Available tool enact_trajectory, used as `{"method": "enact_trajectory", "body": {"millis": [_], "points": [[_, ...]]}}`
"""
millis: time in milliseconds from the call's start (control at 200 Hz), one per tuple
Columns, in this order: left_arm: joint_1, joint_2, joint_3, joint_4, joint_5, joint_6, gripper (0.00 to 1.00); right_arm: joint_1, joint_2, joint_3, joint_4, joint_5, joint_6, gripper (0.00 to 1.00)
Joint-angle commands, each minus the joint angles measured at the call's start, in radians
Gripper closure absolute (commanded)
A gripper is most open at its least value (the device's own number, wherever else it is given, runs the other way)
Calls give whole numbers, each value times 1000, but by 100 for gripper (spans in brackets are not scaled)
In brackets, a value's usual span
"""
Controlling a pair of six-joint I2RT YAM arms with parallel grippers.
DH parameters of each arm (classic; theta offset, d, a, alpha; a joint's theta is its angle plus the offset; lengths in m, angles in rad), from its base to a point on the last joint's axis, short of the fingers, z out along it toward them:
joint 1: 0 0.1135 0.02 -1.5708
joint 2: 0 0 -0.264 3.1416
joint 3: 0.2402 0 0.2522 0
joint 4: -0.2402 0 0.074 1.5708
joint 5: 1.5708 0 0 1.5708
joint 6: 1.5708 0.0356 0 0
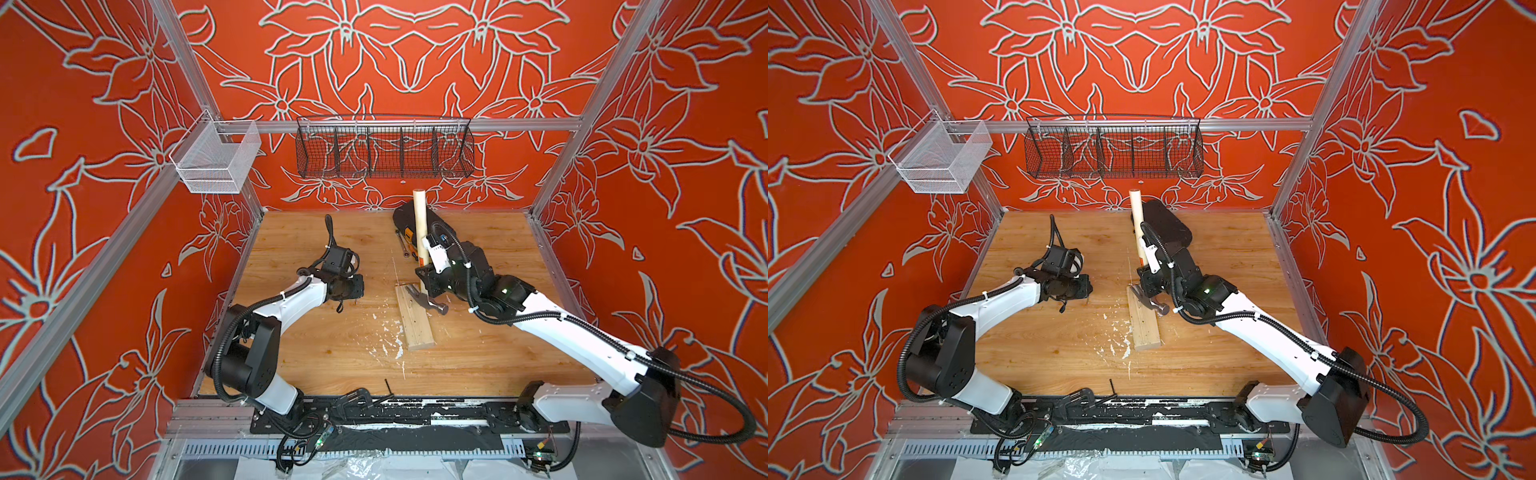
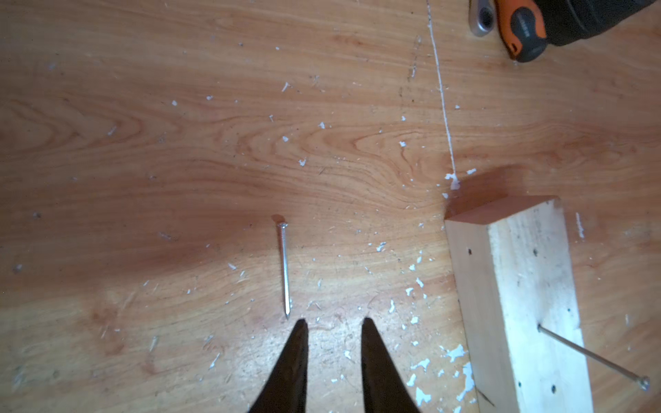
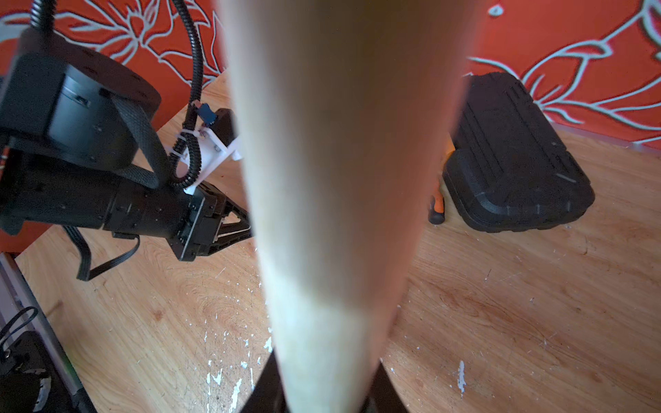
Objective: Use a claw hammer to pull out a nail
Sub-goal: Remove the nail from the mounting plate.
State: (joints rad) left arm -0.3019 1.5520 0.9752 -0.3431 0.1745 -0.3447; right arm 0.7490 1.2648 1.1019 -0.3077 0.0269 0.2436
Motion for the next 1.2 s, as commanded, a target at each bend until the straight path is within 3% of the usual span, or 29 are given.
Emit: {"method": "enact_trajectory", "body": {"millis": [0,350,681,1196], "points": [[-22,-16,45,-35,55,-7,74,-5,-55,-24,85,21,12,100],[-109,97,102,37,177,-70,71,-7,-89,-143,103,25,46,100],[-154,231,149,113,272,-121,61,-5,-43,-174,131,44,46,100],[-164,266,159,131,287,-135,60,-4,46,-160,190,37,20,100]]}}
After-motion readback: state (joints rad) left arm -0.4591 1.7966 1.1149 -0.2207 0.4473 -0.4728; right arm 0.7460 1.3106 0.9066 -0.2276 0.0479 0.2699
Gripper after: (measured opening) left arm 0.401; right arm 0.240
